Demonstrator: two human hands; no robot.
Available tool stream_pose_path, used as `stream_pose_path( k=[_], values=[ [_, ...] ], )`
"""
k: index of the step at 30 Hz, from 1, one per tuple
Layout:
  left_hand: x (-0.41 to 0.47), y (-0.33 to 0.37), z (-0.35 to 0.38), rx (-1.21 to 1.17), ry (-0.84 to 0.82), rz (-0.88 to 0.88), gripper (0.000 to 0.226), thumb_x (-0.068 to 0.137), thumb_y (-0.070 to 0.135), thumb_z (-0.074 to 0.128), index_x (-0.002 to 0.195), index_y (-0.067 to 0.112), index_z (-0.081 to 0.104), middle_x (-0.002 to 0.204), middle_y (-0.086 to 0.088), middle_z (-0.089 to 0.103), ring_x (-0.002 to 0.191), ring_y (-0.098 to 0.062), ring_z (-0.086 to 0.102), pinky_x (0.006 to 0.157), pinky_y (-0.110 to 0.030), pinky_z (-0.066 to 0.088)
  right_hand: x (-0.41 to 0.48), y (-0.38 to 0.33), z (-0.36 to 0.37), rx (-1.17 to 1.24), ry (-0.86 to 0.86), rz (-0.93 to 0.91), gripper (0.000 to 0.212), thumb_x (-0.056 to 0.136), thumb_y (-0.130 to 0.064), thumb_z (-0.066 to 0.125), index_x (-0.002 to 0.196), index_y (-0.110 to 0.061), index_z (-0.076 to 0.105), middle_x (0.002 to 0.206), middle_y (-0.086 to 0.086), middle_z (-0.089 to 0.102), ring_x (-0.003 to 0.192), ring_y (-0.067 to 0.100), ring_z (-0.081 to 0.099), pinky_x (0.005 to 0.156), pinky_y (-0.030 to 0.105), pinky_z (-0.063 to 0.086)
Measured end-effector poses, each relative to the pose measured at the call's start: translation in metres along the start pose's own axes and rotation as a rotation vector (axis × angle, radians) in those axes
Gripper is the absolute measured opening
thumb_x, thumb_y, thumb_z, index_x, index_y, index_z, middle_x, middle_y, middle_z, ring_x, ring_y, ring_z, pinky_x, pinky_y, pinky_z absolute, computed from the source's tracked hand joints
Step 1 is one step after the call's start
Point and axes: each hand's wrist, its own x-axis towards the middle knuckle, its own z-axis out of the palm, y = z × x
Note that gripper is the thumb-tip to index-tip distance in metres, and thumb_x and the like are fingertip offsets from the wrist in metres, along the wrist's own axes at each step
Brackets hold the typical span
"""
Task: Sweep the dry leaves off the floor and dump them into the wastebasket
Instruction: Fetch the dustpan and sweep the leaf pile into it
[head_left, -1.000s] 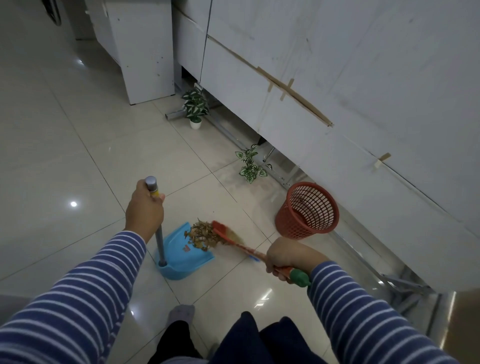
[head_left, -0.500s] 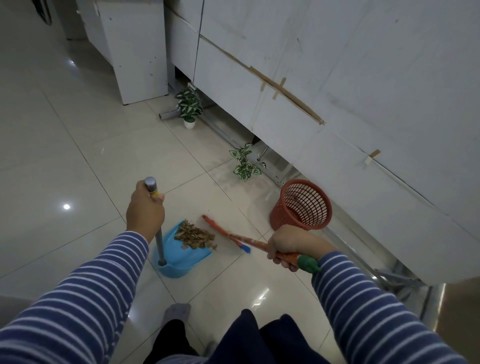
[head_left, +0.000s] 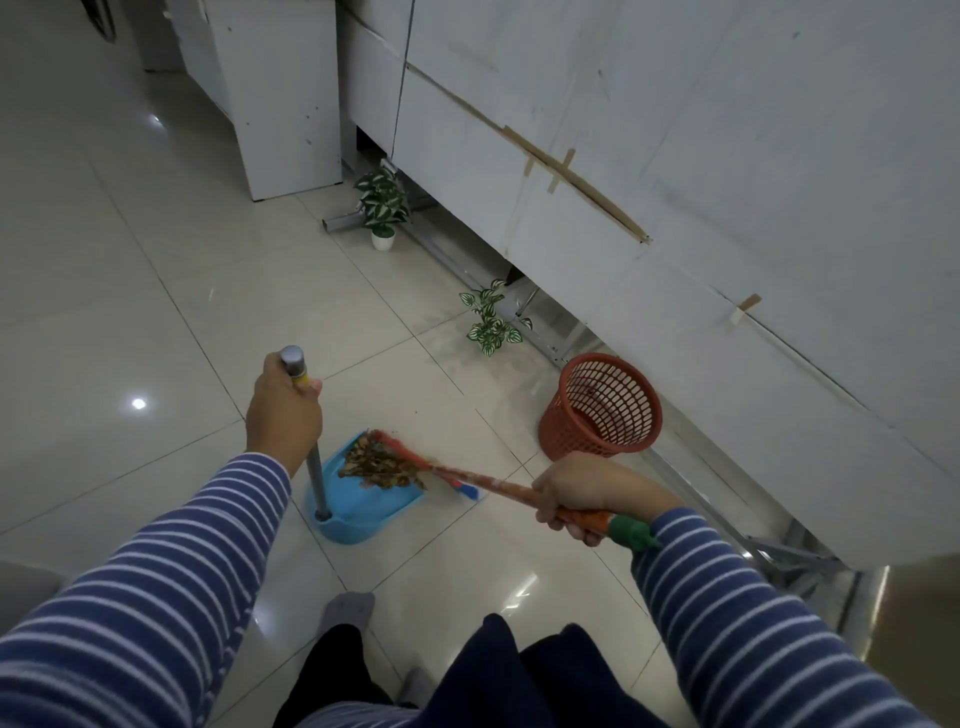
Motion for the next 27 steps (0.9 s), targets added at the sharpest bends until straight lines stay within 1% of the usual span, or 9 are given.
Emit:
stream_pose_path(
  k=[2,5,10,14,17,19,22,24,27],
  values=[
    [-0.005,-0.001,-0.002,-0.001,0.013,0.001,0.022,0.095,0.019,0.052,0.114,0.014,0.043,0.103,-0.015,0.057,0.086,-0.032,0.055,0.078,-0.045,0.047,-0.002,0.004,-0.005,0.001,0.013,-0.004,0.026,0.088,-0.009,0.057,0.112,0.004,0.058,0.069,0.004,0.056,0.036,0.01,0.048,0.036,0.02,0.04],
    [-0.015,-0.003,-0.003,0.008,0.018,0.002,0.02,0.095,0.019,0.052,0.112,0.015,0.042,0.101,-0.014,0.058,0.087,-0.033,0.056,0.078,-0.047,0.049,-0.003,0.01,-0.005,0.013,0.053,-0.016,0.021,0.087,-0.006,0.058,0.106,0.004,0.06,0.068,0.006,0.057,0.04,0.012,0.048,0.039,0.023,0.04],
    [-0.028,-0.005,-0.002,0.02,0.013,0.017,0.017,0.095,0.02,0.051,0.109,0.018,0.042,0.101,-0.014,0.058,0.085,-0.034,0.057,0.077,-0.048,0.05,-0.007,0.015,0.012,-0.053,0.065,0.003,0.007,0.088,-0.005,0.06,0.088,0.003,0.06,0.068,0.01,0.058,0.047,0.016,0.05,0.047,0.027,0.042],
    [-0.03,-0.004,0.001,0.023,0.012,0.027,0.016,0.095,0.019,0.051,0.109,0.016,0.043,0.1,-0.013,0.057,0.085,-0.034,0.057,0.077,-0.046,0.048,-0.007,0.014,0.029,-0.077,0.03,-0.002,0.009,0.088,-0.003,0.059,0.08,0.0,0.057,0.066,0.01,0.056,0.046,0.016,0.049,0.044,0.025,0.041],
    [-0.029,-0.004,0.002,0.029,0.017,0.036,0.018,0.095,0.019,0.051,0.111,0.014,0.043,0.101,-0.013,0.057,0.085,-0.033,0.056,0.077,-0.045,0.047,-0.008,0.014,0.027,-0.024,0.011,0.001,0.008,0.087,-0.004,0.059,0.091,0.003,0.06,0.066,0.009,0.056,0.043,0.015,0.048,0.043,0.025,0.04],
    [-0.027,-0.004,0.002,0.031,0.022,0.04,0.019,0.095,0.019,0.051,0.112,0.013,0.044,0.102,-0.014,0.057,0.086,-0.033,0.056,0.077,-0.045,0.047,-0.009,0.016,0.019,0.007,-0.011,-0.001,0.021,0.088,-0.007,0.058,0.106,0.004,0.059,0.067,0.007,0.055,0.042,0.013,0.047,0.04,0.023,0.039],
    [-0.025,-0.002,0.002,0.027,0.032,0.037,0.019,0.095,0.017,0.051,0.112,0.012,0.044,0.103,-0.015,0.057,0.087,-0.034,0.056,0.076,-0.045,0.045,-0.009,0.018,0.004,0.016,-0.02,-0.008,0.031,0.089,-0.008,0.057,0.117,0.004,0.056,0.07,0.005,0.054,0.042,0.011,0.047,0.037,0.02,0.039],
    [-0.025,0.0,0.001,0.019,0.042,0.032,0.021,0.095,0.017,0.052,0.113,0.011,0.044,0.103,-0.016,0.057,0.09,-0.036,0.056,0.077,-0.045,0.045,-0.008,0.017,-0.005,0.012,-0.019,0.0,0.032,0.089,-0.008,0.056,0.119,0.004,0.056,0.07,0.005,0.054,0.04,0.01,0.047,0.036,0.02,0.04],
    [-0.025,0.0,0.0,0.013,0.056,0.022,0.021,0.095,0.017,0.052,0.114,0.011,0.045,0.104,-0.016,0.057,0.09,-0.036,0.056,0.077,-0.044,0.045,-0.004,0.013,-0.01,0.002,-0.004,0.014,0.024,0.089,-0.008,0.055,0.11,0.002,0.058,0.069,0.005,0.054,0.038,0.01,0.047,0.037,0.021,0.04]
  ],
)
